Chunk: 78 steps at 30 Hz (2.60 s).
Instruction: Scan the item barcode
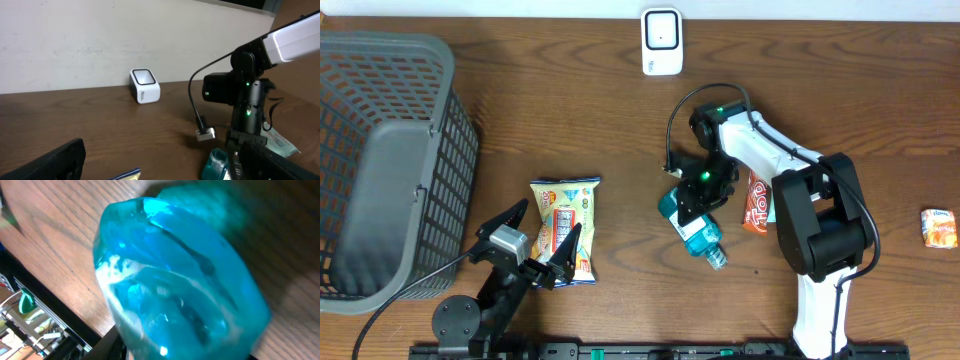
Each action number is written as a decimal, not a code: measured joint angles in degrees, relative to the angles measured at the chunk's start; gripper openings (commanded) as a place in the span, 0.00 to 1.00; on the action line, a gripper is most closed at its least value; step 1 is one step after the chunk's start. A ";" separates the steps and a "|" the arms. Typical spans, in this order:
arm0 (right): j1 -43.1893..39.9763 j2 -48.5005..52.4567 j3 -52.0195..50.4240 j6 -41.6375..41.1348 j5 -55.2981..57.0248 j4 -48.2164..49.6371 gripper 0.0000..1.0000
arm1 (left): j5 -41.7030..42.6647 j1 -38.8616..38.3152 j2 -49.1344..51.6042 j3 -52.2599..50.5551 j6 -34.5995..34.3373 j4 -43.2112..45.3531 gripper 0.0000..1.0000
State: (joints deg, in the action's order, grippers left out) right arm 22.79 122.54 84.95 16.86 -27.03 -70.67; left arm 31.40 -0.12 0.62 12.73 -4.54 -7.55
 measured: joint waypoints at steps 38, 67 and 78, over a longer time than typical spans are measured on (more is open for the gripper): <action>-2.62 -0.04 2.69 6.36 -18.53 -1.49 0.40 | 0.00 0.00 0.00 0.00 0.02 -0.02 0.98; 10.08 -23.61 2.51 -3.82 -0.26 -7.98 0.99 | 0.00 0.00 0.00 0.00 0.02 0.00 0.98; 13.31 -55.95 -17.03 -25.44 11.08 9.07 0.96 | 0.00 0.00 0.00 0.00 0.02 -0.04 0.98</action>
State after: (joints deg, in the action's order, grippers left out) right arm 36.10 66.59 67.92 -8.58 -15.94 -61.60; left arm 31.40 -0.12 0.62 12.73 -4.51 -7.60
